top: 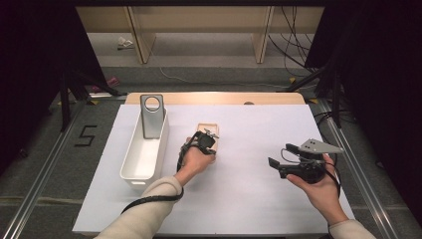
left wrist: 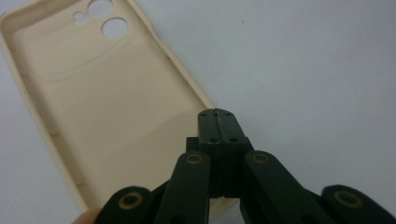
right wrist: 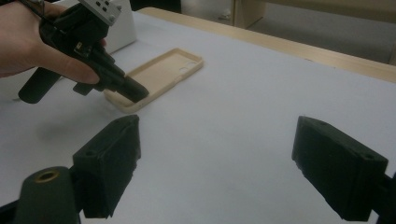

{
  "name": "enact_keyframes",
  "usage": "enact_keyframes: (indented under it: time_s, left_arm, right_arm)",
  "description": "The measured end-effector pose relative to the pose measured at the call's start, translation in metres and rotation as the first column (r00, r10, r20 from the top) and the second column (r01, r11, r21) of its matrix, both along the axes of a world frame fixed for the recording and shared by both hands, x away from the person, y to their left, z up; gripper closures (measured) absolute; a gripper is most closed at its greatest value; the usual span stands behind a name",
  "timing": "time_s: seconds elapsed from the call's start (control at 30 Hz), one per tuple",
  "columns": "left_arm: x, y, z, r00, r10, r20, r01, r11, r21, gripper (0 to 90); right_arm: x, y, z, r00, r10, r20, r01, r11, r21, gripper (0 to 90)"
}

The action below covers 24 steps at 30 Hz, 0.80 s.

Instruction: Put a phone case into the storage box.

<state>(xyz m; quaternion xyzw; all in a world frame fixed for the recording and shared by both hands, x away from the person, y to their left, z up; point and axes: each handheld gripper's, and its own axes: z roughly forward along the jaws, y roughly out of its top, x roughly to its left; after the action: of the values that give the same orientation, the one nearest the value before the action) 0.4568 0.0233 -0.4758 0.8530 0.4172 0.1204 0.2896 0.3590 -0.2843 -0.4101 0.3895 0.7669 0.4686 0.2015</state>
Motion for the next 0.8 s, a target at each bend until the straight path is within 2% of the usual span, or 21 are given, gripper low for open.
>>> enact_keyframes:
  time_s: [0.7,0.8]
  left_arm:
    - [0.0013,-0.0014,-0.0004,0.9998,-0.01,0.015,0.01,0.9999,0.006,89.6]
    - [0.0002,0.002,0.0017,0.9993,-0.024,0.03,0.024,0.9997,0.01,88.2]
  right_arm:
    - [-0.0001,-0.0001,0.0,1.0,0.001,0.0,-0.001,1.0,0.004,16.2]
    - [-0.0003,0.0001,-0.0001,1.0,0.002,-0.001,-0.002,1.0,0.003,16.2]
